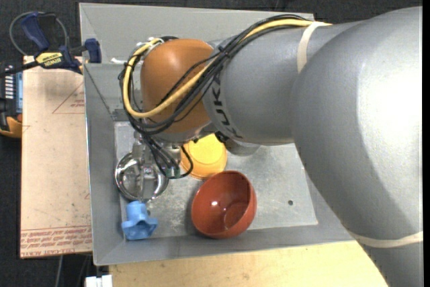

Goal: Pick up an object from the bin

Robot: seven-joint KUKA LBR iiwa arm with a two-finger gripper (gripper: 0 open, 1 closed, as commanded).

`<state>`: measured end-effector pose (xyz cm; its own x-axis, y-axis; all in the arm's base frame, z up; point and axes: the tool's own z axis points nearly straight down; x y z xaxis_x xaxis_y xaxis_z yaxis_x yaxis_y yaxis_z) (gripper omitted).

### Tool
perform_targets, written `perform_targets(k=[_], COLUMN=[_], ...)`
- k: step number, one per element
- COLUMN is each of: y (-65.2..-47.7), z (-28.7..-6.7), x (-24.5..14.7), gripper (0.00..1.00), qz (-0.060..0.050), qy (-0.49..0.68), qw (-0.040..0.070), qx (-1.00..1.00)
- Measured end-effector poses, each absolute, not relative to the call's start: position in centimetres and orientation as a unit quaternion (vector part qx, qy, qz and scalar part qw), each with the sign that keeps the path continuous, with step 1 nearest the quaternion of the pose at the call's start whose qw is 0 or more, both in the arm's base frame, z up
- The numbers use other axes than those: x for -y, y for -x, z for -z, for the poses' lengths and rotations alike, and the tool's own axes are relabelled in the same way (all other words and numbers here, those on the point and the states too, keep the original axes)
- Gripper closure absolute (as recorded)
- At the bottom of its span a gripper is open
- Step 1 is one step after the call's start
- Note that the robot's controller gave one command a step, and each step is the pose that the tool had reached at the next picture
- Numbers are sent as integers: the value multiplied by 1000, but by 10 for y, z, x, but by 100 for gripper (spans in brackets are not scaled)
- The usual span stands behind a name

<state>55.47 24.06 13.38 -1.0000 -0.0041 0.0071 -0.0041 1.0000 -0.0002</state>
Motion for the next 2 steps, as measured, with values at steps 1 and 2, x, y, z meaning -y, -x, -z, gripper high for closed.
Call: perform_targets(k=[1,2], y=[-557,-551], z=[-138,-69], x=[-239,-224], gripper=[0,0], qz=[1,1], qy=[0,-209], qw=[0,1], qx=[1000,978])
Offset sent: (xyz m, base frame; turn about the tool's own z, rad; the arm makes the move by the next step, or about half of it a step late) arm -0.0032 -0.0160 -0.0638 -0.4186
